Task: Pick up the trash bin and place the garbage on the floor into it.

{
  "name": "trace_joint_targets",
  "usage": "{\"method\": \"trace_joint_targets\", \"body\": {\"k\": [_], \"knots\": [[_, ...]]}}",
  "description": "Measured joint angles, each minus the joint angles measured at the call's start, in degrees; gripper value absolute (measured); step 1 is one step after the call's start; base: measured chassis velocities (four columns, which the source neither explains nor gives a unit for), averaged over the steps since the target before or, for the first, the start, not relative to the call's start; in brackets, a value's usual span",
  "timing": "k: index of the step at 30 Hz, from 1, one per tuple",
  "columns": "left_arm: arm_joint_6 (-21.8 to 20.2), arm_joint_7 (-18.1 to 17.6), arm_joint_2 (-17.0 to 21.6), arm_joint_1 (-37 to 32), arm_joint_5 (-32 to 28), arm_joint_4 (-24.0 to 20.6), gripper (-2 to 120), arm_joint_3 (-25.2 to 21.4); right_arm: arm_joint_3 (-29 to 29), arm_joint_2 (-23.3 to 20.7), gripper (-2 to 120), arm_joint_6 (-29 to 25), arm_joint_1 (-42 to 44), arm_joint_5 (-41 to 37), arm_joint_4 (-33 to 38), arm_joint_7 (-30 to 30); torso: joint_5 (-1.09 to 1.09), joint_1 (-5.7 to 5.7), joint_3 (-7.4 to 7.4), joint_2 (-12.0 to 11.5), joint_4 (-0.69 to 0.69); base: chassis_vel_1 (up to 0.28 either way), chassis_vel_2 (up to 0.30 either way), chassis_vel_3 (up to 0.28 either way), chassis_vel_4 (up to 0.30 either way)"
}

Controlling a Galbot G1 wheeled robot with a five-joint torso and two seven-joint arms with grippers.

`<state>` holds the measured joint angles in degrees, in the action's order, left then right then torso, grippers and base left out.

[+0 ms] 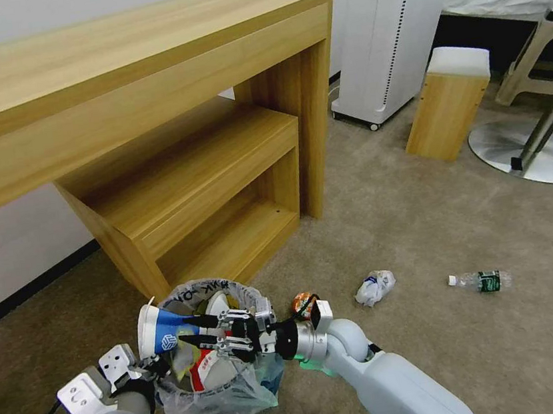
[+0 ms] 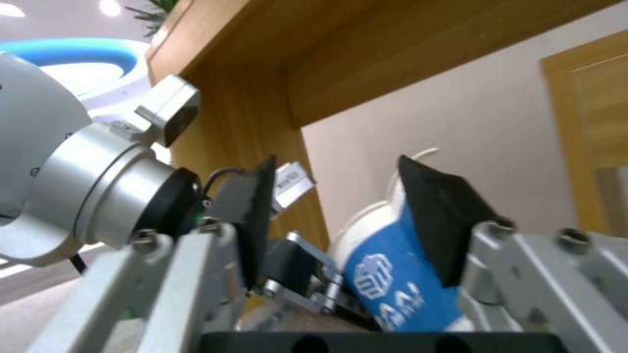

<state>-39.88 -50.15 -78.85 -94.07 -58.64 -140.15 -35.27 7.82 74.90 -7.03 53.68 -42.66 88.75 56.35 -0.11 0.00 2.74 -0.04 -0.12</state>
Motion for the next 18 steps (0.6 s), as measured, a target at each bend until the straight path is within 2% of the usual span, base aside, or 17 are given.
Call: {"method": "trace_joint_targets", "body": {"k": [2, 4, 6, 7, 9, 10, 11, 13, 15, 17, 18], "knots": [[0.0, 0.1, 0.1, 0.0, 0.0, 0.1, 0, 0.0, -1.8, -1.3, 66, -0.5, 0.7, 0.0, 1.6, -1.2, 0.00, 0.00, 0.00, 0.0, 0.00, 0.000, 0.000, 0.000, 0.000], [0.0, 0.1, 0.1, 0.0, -0.1, 0.1, 0, 0.0, -2.0, -1.5, 66, -0.6, 0.8, -0.1, 2.0, -1.6, 0.01, 0.00, 0.00, 0.0, 0.00, 0.000, 0.000, 0.000, 0.000], [0.1, 0.1, 0.4, 0.2, -0.3, 0.1, 0, -0.6, -3.7, -2.9, 77, -1.1, 1.8, -1.3, 4.9, -6.8, 0.00, 0.00, 0.00, 0.0, 0.01, 0.000, 0.000, 0.000, 0.000], [0.1, 0.1, 0.4, 0.2, -0.3, 0.1, 0, -0.6, -3.7, -2.9, 77, -1.1, 1.8, -1.3, 4.9, -6.8, 0.00, 0.00, 0.00, 0.0, 0.01, 0.000, 0.000, 0.000, 0.000], [0.1, 0.1, 1.1, 0.8, -1.3, 0.1, 0, -1.6, -6.6, -4.2, 89, -1.6, 3.7, -1.9, 9.0, -15.5, 0.00, 0.00, 0.00, 0.0, 0.00, 0.000, 0.000, 0.000, 0.000], [0.1, 0.1, 1.1, 0.8, -1.3, 0.1, 0, -1.6, -6.6, -4.2, 89, -1.6, 3.7, -1.9, 9.0, -15.5, 0.00, 0.00, 0.00, 0.0, 0.00, 0.000, 0.000, 0.000, 0.000], [0.1, 0.0, 1.6, 1.2, -1.9, 0.1, 0, -2.1, -8.6, -4.6, 97, -1.7, 4.9, -1.0, 10.4, -18.4, 0.00, 0.00, 0.00, 0.0, 0.00, 0.000, 0.000, 0.000, 0.000], [-0.1, -0.4, 2.2, 1.6, -3.0, 0.1, 0, -2.9, -13.1, -5.5, 100, -1.6, 7.6, 2.2, 12.8, -23.2, 0.01, 0.00, 0.00, 0.0, 0.00, 0.000, 0.000, 0.000, 0.000], [-0.1, -0.4, 2.5, 1.7, -3.2, 0.1, 0, -3.2, -14.7, -5.9, 100, -1.6, 8.7, 3.4, 13.7, -25.4, 0.00, 0.00, 0.00, 0.0, 0.00, 0.000, 0.000, 0.000, 0.000], [-0.1, -0.5, 2.8, 1.9, -3.3, 0.5, 0, -3.7, -17.9, -6.8, 100, -0.5, 11.5, 6.0, 15.7, -32.6, 0.00, 0.00, 0.00, 0.0, 0.00, 0.000, 0.000, 0.000, 0.000], [-0.1, -0.5, 2.8, 1.9, -3.3, 0.5, 0, -3.7, -17.9, -6.8, 100, -0.5, 11.5, 6.0, 15.7, -32.6, 0.00, 0.00, 0.00, 0.0, 0.00, 0.000, 0.000, 0.000, 0.000]]}}
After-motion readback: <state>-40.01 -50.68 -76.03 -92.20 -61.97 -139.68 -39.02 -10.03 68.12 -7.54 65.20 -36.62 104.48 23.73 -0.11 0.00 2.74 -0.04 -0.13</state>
